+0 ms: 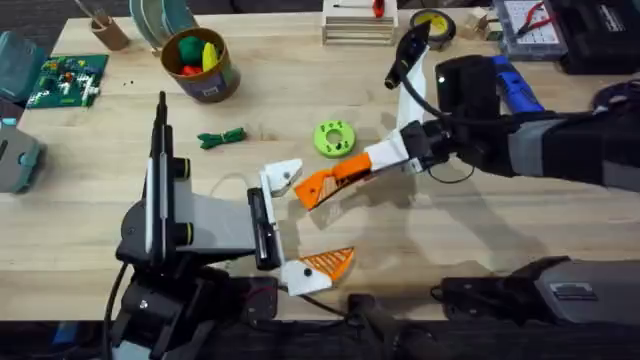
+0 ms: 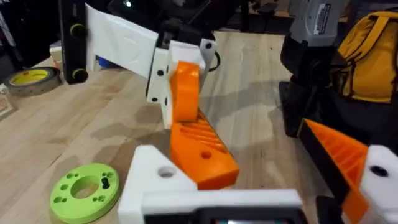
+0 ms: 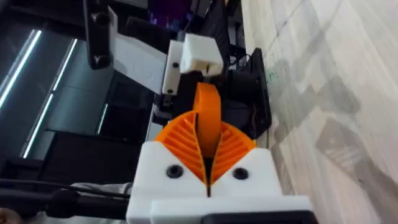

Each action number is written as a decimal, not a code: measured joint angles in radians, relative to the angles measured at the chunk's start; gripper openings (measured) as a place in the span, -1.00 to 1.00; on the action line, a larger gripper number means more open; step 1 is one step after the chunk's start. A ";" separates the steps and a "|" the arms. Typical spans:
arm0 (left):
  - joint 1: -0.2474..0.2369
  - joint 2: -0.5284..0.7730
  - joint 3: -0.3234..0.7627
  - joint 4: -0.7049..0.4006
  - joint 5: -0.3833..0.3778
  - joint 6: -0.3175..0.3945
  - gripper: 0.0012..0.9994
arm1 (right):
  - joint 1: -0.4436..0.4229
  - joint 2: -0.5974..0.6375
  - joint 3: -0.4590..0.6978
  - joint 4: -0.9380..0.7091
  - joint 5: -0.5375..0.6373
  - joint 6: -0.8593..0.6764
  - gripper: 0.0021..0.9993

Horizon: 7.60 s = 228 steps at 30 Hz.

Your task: Pick up the gripper from the table and insert it into the empty holder that is missing its gripper. Then pick up a screw, insert it into the mounting hole, and use the screwdriver to tighten it. Finally, clean up the table by picking up the vegetable and placing it into the bucket.

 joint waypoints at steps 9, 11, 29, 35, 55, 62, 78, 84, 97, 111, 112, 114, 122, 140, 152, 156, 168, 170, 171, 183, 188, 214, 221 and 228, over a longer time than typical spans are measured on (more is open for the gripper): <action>0.000 0.000 0.000 0.000 -0.005 0.000 0.99 | 0.006 0.000 0.029 0.079 0.024 0.090 -0.99; 0.000 0.000 0.000 0.000 -0.008 0.000 0.99 | 0.009 0.000 0.029 0.082 0.024 0.105 -0.99; 0.000 0.000 0.000 -0.007 -0.048 -0.001 0.99 | 0.017 0.000 0.032 0.091 0.087 0.177 -0.99; 0.001 0.000 -0.001 -0.005 -0.065 -0.005 0.99 | 0.043 0.000 0.039 0.098 0.115 0.227 -0.99; 0.003 0.000 -0.001 0.010 -0.194 -0.008 0.99 | 0.118 -0.001 0.046 0.272 0.318 0.377 -0.99; 0.003 0.000 -0.001 0.012 -0.225 -0.016 0.99 | 0.123 -0.001 0.046 0.282 0.376 0.377 -0.99; -0.001 0.000 0.000 0.016 -0.248 -0.007 0.99 | 0.023 0.000 0.046 0.273 0.528 0.361 -0.99; -0.001 0.000 0.000 0.016 -0.249 -0.003 0.99 | 0.040 0.000 0.046 0.286 0.555 0.361 -0.99; -0.001 0.000 0.000 0.028 -0.344 -0.003 0.99 | 0.003 0.000 0.046 0.336 0.437 0.361 -0.99; -0.001 0.000 0.000 0.030 -0.380 -0.057 0.99 | 0.028 0.000 0.046 0.360 0.356 0.361 -0.99; -0.001 0.000 0.000 0.030 -0.380 -0.057 0.99 | 0.031 0.000 0.046 0.368 0.356 0.362 -0.99; -0.001 0.000 0.000 0.030 -0.380 -0.058 0.99 | 0.040 0.000 0.046 0.380 0.357 0.365 -0.99; -0.001 0.000 0.000 0.031 -0.380 -0.058 0.99 | 0.066 0.000 0.046 0.410 0.372 0.370 -0.99; 0.001 0.000 0.000 0.043 -0.428 -0.062 0.99 | 0.129 0.049 0.046 0.515 0.447 0.408 -0.99; 0.003 0.000 -0.001 0.044 -0.331 -0.065 0.99 | 0.162 0.085 0.046 0.588 0.434 0.445 -0.99; 0.003 0.000 -0.001 0.045 -0.321 -0.066 0.99 | 0.176 0.085 0.046 0.588 0.439 0.445 -0.99; 0.016 0.000 -0.001 0.040 -0.337 -0.075 0.99 | 0.218 0.085 0.046 0.588 0.530 0.445 -0.99; 0.018 0.000 -0.001 0.037 -0.352 -0.077 0.99 | 0.232 0.085 0.046 0.589 0.559 0.445 -0.99; 0.020 0.000 -0.001 0.037 -0.360 -0.078 0.99 | 0.238 0.085 0.046 0.589 0.575 0.449 -0.99; 0.033 0.000 -0.002 0.037 -0.443 -0.098 0.99 | 0.328 0.085 0.046 0.592 0.795 0.474 -0.99; 0.033 0.000 -0.002 0.037 -0.449 -0.100 0.99 | 0.334 0.085 0.046 0.593 0.813 0.474 -0.99; 0.033 0.000 -0.002 0.038 -0.450 -0.100 0.99 | 0.334 0.085 0.046 0.588 0.794 0.451 -0.99; 0.033 0.000 -0.002 0.038 -0.440 -0.099 0.99 | 0.321 0.085 0.046 0.585 0.755 0.450 -0.99; 0.028 0.000 -0.001 0.040 -0.391 -0.092 0.99 | 0.268 0.085 0.046 0.580 0.600 0.451 -0.67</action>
